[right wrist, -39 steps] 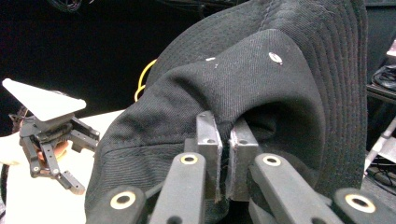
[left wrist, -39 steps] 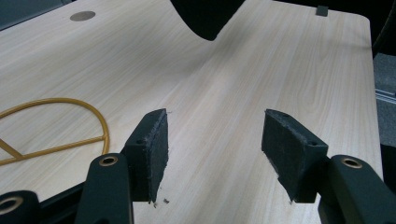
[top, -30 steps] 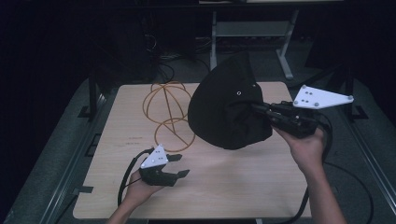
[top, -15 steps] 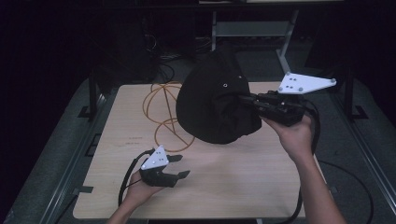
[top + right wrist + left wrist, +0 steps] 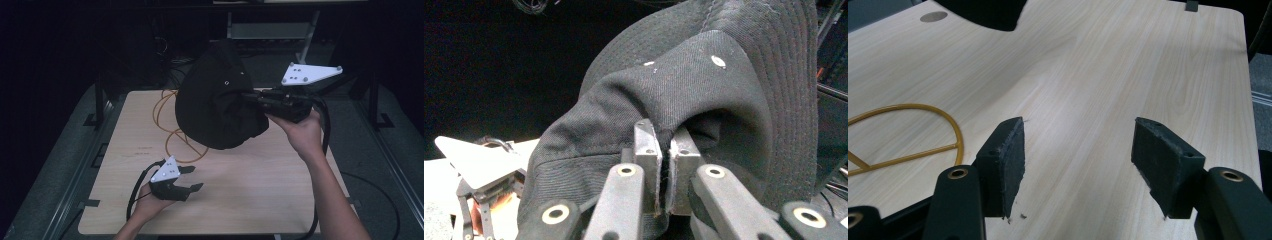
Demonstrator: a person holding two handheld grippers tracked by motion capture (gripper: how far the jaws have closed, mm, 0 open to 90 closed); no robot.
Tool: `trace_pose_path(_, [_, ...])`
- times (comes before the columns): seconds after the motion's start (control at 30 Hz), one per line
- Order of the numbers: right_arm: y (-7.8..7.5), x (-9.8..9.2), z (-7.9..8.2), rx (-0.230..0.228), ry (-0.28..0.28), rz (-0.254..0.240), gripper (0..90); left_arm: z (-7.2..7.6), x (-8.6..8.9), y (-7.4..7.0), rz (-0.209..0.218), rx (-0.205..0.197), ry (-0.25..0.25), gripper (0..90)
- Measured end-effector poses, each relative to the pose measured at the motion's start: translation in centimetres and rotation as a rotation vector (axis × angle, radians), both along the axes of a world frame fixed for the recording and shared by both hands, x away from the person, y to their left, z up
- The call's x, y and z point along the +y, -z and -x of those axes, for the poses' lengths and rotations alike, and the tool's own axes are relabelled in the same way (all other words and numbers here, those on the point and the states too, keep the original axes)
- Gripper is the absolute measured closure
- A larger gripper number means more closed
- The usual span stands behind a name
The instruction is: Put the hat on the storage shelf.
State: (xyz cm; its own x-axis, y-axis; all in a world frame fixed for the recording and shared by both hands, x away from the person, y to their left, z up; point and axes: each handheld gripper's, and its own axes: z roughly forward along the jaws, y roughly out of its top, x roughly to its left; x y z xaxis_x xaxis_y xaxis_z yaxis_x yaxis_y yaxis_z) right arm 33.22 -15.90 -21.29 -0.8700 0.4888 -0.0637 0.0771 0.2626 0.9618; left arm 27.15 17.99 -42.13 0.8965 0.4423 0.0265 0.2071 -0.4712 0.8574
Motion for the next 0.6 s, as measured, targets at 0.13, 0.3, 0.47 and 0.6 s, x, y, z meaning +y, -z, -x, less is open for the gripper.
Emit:
trace_pose_path(0.13, [-0.4, 0.9, -0.6, 0.021, -0.016, -0.007, 85.7, 0.0, -0.1, 0.1, 0.009, 0.008, 0.007, 37.5])
trace_pose_path(0.3, [-0.8, 1.7, -1.4, 0.045, -0.033, -0.015, 85.7, 0.2, -0.4, 0.2, -0.001, 0.002, 0.022, 37.6])
trace_pose_path(0.47, [-1.5, 3.1, -2.5, 0.072, -0.059, -0.013, 85.7, 0.4, -0.5, 0.3, -0.012, 0.002, 0.034, 37.3])
trace_pose_path(0.6, [-1.9, 3.8, -2.9, 0.08, -0.074, -0.01, 85.7, 0.5, -0.6, 0.3, -0.007, 0.001, 0.039, 37.1])
